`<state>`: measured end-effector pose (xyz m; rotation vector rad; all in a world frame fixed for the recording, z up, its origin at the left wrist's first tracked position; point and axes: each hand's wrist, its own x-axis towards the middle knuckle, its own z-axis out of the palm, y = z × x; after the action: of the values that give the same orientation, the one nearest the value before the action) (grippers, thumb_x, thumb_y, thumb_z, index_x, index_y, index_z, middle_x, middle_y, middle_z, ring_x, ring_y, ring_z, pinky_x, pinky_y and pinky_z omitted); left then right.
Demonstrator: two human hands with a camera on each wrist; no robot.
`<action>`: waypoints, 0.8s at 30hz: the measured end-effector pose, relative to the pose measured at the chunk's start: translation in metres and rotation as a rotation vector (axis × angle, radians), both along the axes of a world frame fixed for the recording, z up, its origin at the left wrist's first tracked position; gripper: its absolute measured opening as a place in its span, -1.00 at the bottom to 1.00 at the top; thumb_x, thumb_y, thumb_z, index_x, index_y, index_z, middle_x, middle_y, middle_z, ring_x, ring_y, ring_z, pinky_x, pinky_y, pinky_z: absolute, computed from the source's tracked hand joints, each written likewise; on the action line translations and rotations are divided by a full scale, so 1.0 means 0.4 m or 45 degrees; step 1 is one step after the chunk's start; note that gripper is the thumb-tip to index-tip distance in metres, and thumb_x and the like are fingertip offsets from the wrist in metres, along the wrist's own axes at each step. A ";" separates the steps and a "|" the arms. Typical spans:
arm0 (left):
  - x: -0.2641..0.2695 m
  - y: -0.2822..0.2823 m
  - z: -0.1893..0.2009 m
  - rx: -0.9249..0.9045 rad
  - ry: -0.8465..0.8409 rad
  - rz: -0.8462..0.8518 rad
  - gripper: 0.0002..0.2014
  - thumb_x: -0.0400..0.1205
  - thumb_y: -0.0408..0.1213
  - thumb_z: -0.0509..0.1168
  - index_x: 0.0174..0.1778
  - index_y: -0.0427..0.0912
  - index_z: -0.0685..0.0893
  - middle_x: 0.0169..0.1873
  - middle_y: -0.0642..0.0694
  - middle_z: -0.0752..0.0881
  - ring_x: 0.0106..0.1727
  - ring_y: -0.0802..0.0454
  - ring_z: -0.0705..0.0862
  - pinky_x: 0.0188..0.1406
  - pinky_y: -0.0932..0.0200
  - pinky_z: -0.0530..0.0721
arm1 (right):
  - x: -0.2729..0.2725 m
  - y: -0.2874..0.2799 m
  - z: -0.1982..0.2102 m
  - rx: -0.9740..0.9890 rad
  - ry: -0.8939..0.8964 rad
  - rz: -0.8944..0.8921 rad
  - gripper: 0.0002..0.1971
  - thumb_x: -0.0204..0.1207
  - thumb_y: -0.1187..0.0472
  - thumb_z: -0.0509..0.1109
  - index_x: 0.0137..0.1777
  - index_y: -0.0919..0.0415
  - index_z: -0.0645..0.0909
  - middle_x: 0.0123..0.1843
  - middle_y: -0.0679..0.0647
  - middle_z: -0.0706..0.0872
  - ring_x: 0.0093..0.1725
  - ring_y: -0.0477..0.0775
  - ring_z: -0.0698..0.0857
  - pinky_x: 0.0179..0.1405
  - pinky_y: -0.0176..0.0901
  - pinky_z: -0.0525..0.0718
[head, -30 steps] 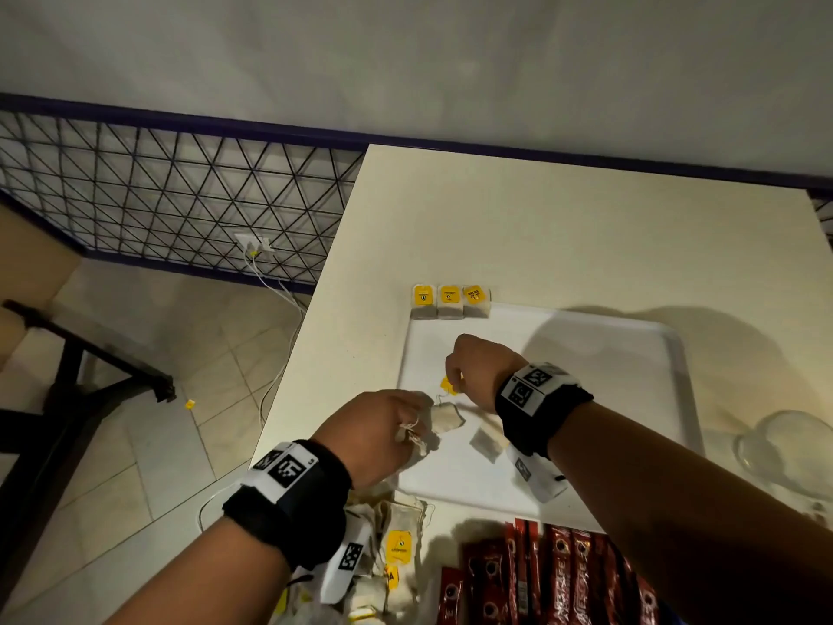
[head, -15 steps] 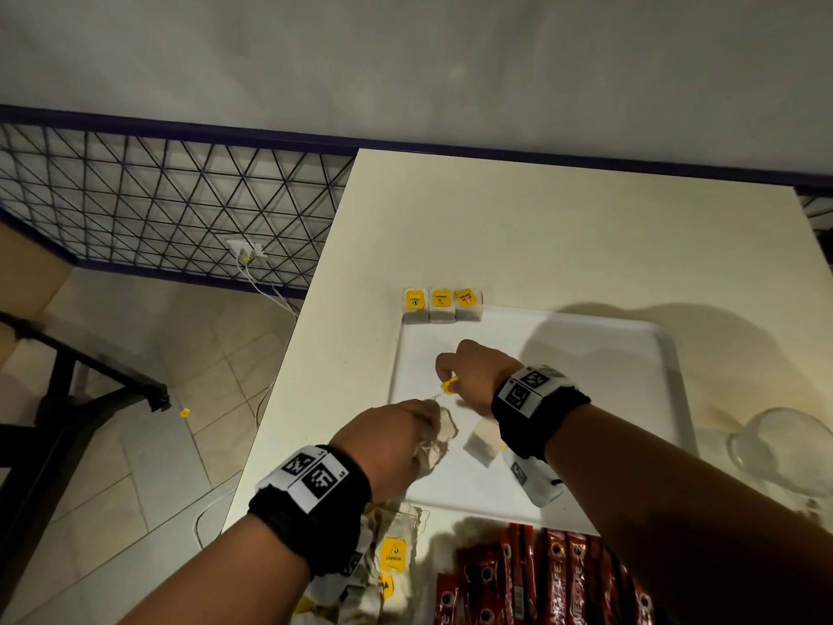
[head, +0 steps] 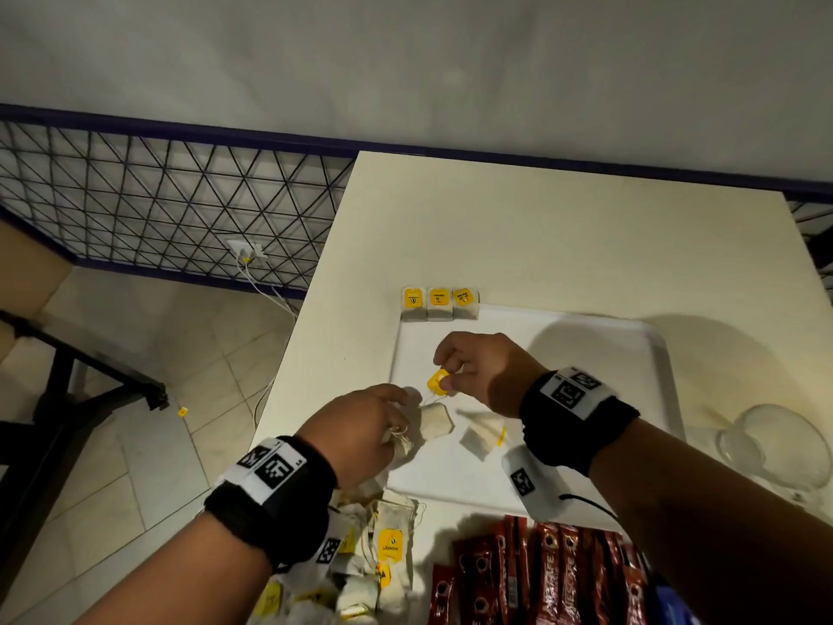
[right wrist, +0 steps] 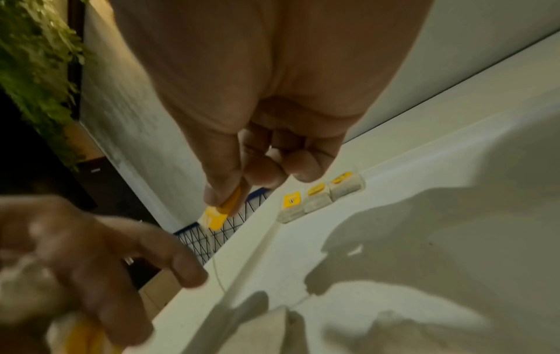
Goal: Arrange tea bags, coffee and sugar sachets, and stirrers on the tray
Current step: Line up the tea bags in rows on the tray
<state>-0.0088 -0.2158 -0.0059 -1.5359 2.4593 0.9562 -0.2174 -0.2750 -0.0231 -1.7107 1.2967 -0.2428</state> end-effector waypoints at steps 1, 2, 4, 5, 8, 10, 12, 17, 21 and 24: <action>-0.001 0.004 -0.003 0.013 -0.035 -0.041 -0.64 0.53 -0.36 0.25 0.15 0.06 0.77 0.41 0.26 0.48 0.36 0.25 0.53 0.08 0.53 0.36 | -0.006 0.009 0.011 -0.011 -0.031 -0.023 -0.82 0.40 0.11 0.49 -0.16 -0.25 0.60 -0.16 -0.15 0.75 -0.12 -0.09 0.74 0.06 -0.01 0.68; 0.000 0.005 -0.005 0.032 -0.064 -0.061 -0.65 0.53 -0.35 0.24 0.15 0.04 0.77 0.40 0.25 0.48 0.35 0.20 0.55 0.10 0.44 0.43 | -0.013 0.015 0.019 -0.024 -0.049 -0.027 -0.83 0.41 0.11 0.48 -0.19 -0.26 0.63 -0.17 -0.16 0.73 -0.16 -0.17 0.71 0.01 -0.09 0.65; 0.014 0.002 -0.009 0.057 -0.127 -0.020 -0.65 0.55 -0.32 0.23 0.16 0.08 0.76 0.43 0.23 0.47 0.34 0.16 0.57 0.20 0.32 0.51 | -0.026 0.033 0.036 -0.022 -0.044 0.026 -0.80 0.48 0.18 0.47 -0.17 -0.23 0.66 -0.21 -0.22 0.70 -0.24 -0.30 0.63 -0.07 -0.30 0.55; 0.022 -0.003 -0.012 0.055 -0.147 0.010 -0.63 0.55 -0.31 0.22 0.18 0.11 0.76 0.45 0.22 0.47 0.36 0.16 0.55 0.26 0.27 0.51 | -0.031 0.042 0.043 0.010 -0.056 0.067 -0.79 0.49 0.23 0.47 -0.14 -0.18 0.68 -0.23 -0.23 0.70 -0.25 -0.33 0.62 -0.08 -0.37 0.54; 0.025 -0.010 -0.012 0.049 -0.180 0.002 -0.61 0.55 -0.32 0.21 0.20 0.11 0.75 0.47 0.19 0.47 0.39 0.16 0.53 0.31 0.24 0.50 | -0.041 0.079 0.037 0.100 -0.138 0.139 -0.81 0.47 0.28 0.52 -0.10 -0.08 0.71 -0.23 -0.15 0.75 -0.23 -0.23 0.70 -0.04 -0.35 0.66; 0.011 -0.014 -0.005 0.053 -0.195 -0.055 -0.62 0.56 -0.33 0.21 0.20 0.08 0.75 0.48 0.18 0.45 0.36 0.12 0.55 0.27 0.22 0.52 | -0.046 0.101 0.020 0.081 -0.050 0.206 -0.84 0.47 0.27 0.53 -0.03 0.00 0.73 -0.23 -0.18 0.74 -0.23 -0.30 0.69 -0.05 -0.43 0.64; 0.002 -0.017 0.001 0.045 -0.219 -0.103 -0.62 0.56 -0.35 0.21 0.21 0.05 0.75 0.49 0.18 0.44 0.35 0.08 0.57 0.25 0.17 0.54 | -0.047 0.120 0.010 0.141 -0.001 0.246 -0.85 0.48 0.27 0.50 -0.02 0.02 0.73 -0.25 -0.16 0.75 -0.24 -0.31 0.68 0.01 -0.36 0.67; -0.016 -0.004 -0.009 0.054 -0.320 -0.253 -0.65 0.62 -0.34 0.19 0.28 -0.05 0.69 0.52 0.09 0.42 0.36 0.04 0.56 0.16 0.26 0.49 | -0.055 0.158 0.021 0.341 -0.173 0.148 -0.77 0.51 0.43 0.37 -0.13 0.04 0.67 -0.30 -0.01 0.77 -0.32 -0.17 0.70 -0.10 -0.32 0.69; -0.022 -0.004 -0.012 0.086 -0.372 -0.217 -0.62 0.62 -0.19 0.10 0.30 -0.10 0.65 0.52 0.04 0.43 0.33 -0.02 0.60 0.16 0.23 0.54 | -0.063 0.168 0.039 0.327 -0.210 0.175 -0.74 0.53 0.47 0.32 -0.11 0.07 0.67 -0.37 -0.12 0.74 -0.30 -0.15 0.68 -0.09 -0.30 0.68; -0.034 -0.004 -0.015 0.120 -0.353 -0.256 -0.62 0.63 -0.24 0.14 0.37 -0.06 0.60 0.63 0.11 0.25 0.41 0.03 0.53 0.08 0.40 0.33 | -0.069 0.165 0.038 0.278 -0.182 0.174 -0.73 0.52 0.46 0.37 -0.10 0.02 0.68 -0.34 -0.13 0.77 -0.28 -0.11 0.71 -0.02 -0.20 0.72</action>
<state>-0.0224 -0.2172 -0.0120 -1.2662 2.2850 0.7560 -0.2450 -0.2091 -0.0079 -1.5588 1.0566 -0.1355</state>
